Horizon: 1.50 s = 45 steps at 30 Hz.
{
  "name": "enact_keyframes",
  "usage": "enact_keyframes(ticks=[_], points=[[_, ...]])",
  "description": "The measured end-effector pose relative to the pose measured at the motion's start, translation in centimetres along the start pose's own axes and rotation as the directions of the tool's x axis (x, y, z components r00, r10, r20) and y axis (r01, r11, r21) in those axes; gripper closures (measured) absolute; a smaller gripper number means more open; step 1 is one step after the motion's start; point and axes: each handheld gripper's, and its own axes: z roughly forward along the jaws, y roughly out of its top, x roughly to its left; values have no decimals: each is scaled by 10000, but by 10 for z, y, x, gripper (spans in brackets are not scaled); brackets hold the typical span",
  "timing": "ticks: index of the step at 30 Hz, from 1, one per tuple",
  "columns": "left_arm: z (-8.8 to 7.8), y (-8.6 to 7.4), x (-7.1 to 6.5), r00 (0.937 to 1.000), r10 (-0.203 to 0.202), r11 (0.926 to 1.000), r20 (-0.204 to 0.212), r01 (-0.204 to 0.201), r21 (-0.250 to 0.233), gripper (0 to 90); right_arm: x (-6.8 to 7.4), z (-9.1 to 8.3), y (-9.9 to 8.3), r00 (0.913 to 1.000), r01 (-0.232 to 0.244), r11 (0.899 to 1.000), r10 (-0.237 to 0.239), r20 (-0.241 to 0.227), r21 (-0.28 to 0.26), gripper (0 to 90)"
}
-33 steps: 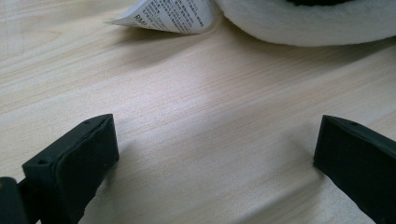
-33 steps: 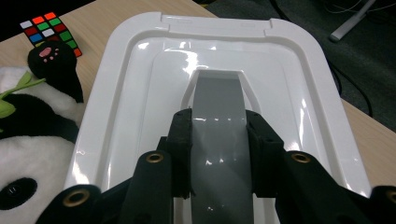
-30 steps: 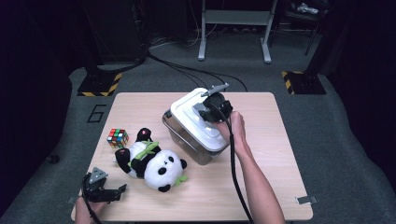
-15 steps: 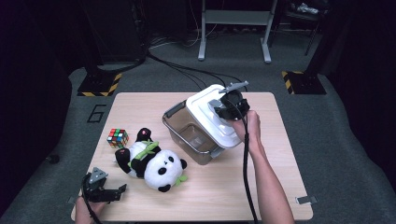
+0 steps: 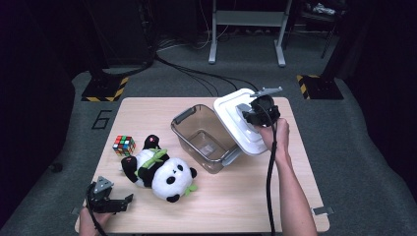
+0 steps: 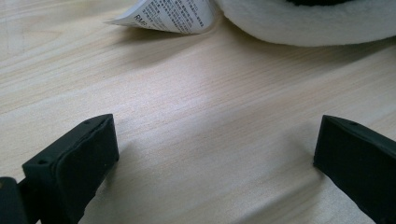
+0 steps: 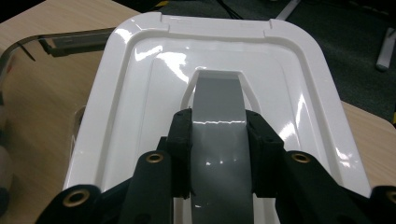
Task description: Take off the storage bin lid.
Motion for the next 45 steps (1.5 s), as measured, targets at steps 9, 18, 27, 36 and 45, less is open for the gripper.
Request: enact_keyframes(ticks=[9,18,27,36,45], points=[[0,0,0,10000,9,10000,-1,-9,5,0,-19,-1,-12,9977,-486,9988,480,484,115,664],[0,0,0,10000,-2,10000,-2,2,-2,0,-38,-6,-22,9918,-855,9962,835,966,174,664],[0,0,0,10000,4,10000,-2,-4,1,0,-50,-2,-32,9819,-1291,9912,1239,1430,276,664],[0,0,0,10000,10,10000,-1,-10,2,0,-66,11,-50,9616,-1988,9792,1872,2007,394,664],[0,0,0,10000,2,10000,0,-2,-3,0,-75,27,-68,9472,-2426,9681,2226,2310,622,664]])
